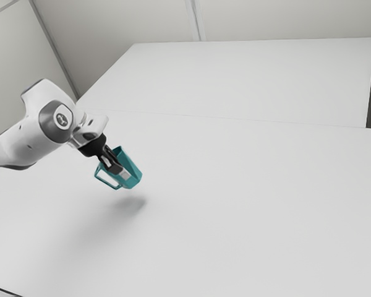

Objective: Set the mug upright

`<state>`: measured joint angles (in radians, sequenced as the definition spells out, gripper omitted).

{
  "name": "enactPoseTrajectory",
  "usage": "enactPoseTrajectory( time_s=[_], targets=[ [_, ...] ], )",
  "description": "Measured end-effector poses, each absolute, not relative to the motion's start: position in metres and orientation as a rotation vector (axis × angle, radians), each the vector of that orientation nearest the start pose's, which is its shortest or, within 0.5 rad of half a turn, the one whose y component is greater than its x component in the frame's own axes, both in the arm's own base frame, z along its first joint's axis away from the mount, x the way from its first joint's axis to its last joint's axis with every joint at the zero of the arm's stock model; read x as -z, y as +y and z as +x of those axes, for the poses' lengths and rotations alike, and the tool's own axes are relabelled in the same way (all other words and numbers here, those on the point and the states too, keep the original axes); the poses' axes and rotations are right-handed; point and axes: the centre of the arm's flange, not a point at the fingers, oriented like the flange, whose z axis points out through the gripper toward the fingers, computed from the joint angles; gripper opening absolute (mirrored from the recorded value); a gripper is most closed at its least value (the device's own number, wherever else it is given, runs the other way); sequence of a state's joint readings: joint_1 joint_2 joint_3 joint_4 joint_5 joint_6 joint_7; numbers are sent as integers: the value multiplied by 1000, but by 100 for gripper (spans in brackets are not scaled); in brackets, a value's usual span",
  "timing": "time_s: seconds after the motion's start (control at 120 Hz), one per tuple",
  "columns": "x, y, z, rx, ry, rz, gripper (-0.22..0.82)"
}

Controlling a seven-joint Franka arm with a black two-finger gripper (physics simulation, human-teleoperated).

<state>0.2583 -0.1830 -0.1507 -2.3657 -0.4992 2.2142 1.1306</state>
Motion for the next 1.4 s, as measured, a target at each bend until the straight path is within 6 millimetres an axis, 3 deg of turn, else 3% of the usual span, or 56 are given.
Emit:
enactPoseTrajectory(
  time_s=[0.517,0.7,1.067,1.4],
  targets=[
    [-405,19,484,150,973,-3002,-18],
    [-399,4,485,93,866,-2957,-18],
    [-376,-17,487,46,616,-2955,-18],
    [-348,-20,492,21,404,-2998,-18]
  ],
)
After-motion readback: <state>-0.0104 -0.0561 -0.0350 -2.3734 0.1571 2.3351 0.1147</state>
